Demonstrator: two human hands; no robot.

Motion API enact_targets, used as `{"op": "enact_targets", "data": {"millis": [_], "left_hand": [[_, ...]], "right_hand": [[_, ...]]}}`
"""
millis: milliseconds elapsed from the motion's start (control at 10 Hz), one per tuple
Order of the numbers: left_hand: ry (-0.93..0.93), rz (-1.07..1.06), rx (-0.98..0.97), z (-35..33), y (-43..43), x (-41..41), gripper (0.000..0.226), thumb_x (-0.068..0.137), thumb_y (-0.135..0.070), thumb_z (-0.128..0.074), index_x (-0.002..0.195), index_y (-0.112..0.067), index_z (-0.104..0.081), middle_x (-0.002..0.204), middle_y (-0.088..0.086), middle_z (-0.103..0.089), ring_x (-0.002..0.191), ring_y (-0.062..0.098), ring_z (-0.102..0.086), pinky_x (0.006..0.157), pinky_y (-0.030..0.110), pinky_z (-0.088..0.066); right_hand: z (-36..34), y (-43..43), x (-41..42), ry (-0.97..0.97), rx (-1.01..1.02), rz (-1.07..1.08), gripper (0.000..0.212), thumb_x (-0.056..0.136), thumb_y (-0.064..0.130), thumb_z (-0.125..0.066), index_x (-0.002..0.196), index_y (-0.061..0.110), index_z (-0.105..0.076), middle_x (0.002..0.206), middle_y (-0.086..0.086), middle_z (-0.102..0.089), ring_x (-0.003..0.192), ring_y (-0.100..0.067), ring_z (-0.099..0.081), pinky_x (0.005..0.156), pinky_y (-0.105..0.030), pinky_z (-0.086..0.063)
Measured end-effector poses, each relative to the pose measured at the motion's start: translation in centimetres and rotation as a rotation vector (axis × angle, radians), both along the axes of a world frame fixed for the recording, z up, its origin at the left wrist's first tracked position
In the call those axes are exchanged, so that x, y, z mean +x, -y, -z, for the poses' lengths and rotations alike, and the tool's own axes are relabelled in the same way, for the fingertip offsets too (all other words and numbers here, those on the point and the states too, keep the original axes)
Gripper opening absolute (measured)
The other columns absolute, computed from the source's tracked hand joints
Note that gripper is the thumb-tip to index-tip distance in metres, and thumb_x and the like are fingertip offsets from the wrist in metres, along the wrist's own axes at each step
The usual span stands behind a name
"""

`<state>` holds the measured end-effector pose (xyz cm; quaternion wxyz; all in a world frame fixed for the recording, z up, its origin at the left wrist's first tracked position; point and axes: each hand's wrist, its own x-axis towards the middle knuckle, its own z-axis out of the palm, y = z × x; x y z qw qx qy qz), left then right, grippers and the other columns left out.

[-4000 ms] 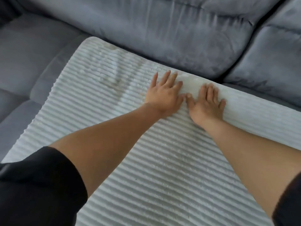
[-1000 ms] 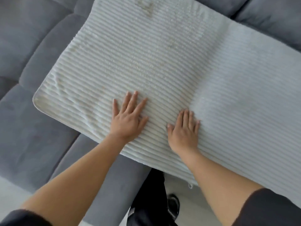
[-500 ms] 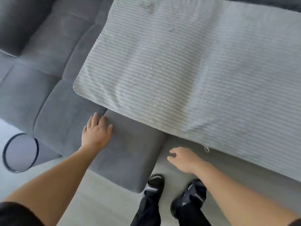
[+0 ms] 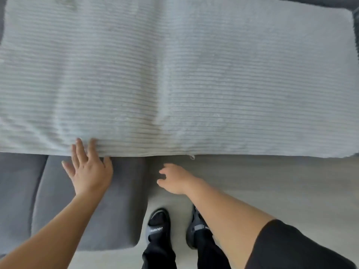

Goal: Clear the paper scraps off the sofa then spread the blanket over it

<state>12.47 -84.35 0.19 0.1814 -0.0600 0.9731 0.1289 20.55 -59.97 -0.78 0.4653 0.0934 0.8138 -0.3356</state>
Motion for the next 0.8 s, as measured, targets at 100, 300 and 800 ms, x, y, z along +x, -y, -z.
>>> {"op": "enact_targets", "data": {"millis": [100, 300, 800], "left_hand": [[-0.004, 0.269, -0.037, -0.6, -4.9, 1.8, 0.069, 0.098, -0.034, -0.053, 0.159, -0.020, -0.025, 0.172, 0.003, 0.002, 0.157, 0.020, 0.011, 0.122, 0.052, 0.012], [0.076, 0.695, 0.104, -0.1, -20.5, 2.1, 0.083, 0.098, -0.035, -0.054, 0.163, -0.027, -0.003, 0.168, -0.002, 0.024, 0.154, 0.020, 0.024, 0.126, 0.045, 0.004], [0.917, 0.681, -0.281, -1.6, -27.0, 11.2, 0.045, 0.095, -0.043, -0.051, 0.136, -0.027, -0.061, 0.142, -0.001, -0.060, 0.129, 0.020, -0.057, 0.102, 0.027, -0.044]], "right_hand": [[-1.3, -3.7, 0.9, -0.022, 0.036, 0.154, 0.057, 0.096, 0.043, -0.049, 0.149, 0.019, -0.044, 0.152, -0.004, -0.047, 0.138, -0.024, -0.045, 0.111, -0.041, -0.039], [-3.2, -22.4, 6.0, -0.233, 0.463, 0.499, 0.043, 0.098, 0.032, -0.049, 0.138, 0.015, -0.047, 0.133, -0.011, -0.052, 0.121, -0.032, -0.052, 0.095, -0.044, -0.048], [-1.2, -43.9, 17.6, 0.125, 0.355, 0.094, 0.084, 0.097, 0.044, -0.052, 0.161, 0.019, -0.004, 0.165, -0.008, 0.022, 0.153, -0.030, -0.012, 0.116, -0.043, -0.033]]}}
